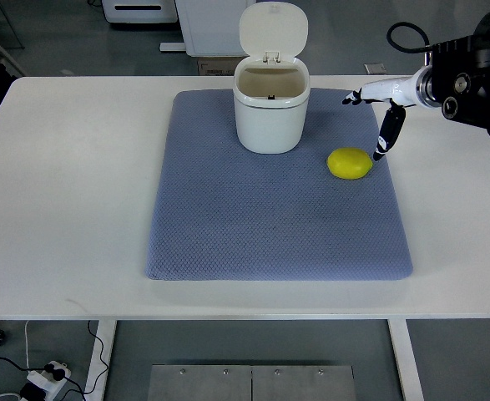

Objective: Put lemon in trash with right hand
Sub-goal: 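Lower the right hand onto the yellow lemon with fingers open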

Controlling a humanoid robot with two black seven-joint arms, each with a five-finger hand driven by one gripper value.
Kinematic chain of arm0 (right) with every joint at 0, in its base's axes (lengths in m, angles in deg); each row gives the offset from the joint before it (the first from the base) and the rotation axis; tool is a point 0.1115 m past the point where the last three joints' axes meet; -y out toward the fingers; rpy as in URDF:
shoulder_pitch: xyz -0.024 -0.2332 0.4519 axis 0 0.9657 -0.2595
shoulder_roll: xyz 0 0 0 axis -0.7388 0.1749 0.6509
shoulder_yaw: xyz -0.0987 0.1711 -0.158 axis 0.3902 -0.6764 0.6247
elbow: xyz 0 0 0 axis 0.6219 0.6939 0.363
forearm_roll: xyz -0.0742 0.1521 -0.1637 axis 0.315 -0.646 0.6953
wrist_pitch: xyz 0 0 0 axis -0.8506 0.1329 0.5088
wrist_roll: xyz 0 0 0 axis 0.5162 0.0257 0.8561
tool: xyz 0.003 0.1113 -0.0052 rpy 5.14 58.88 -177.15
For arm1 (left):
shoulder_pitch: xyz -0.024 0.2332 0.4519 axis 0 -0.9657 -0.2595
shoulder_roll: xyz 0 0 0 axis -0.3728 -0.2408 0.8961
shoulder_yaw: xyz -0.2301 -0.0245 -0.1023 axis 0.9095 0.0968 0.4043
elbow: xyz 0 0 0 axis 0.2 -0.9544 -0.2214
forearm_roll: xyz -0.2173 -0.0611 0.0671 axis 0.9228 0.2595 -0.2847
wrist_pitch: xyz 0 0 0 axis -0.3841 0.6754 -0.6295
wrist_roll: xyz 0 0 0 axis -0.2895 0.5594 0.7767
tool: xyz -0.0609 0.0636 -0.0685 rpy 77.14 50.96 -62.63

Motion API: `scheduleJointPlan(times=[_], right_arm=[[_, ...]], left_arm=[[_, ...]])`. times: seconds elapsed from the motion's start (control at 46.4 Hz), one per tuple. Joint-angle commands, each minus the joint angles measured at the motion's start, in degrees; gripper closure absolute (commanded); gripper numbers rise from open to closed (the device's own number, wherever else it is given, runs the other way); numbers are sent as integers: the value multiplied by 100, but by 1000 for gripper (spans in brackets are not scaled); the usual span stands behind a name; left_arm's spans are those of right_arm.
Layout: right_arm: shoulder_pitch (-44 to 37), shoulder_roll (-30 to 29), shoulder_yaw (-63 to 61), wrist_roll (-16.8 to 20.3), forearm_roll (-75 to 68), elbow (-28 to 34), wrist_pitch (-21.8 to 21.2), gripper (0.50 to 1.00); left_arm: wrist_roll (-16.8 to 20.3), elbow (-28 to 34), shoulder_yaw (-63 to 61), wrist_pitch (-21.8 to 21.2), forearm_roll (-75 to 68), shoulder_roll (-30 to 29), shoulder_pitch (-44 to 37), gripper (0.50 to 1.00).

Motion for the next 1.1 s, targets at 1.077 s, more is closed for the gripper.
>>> scheduleJointPlan(times=[1.077], right_arm=[[717,-310,-106,-78,-272,-104,299,622]], left_arm=[[0,0,0,1,0,0,1,500]])
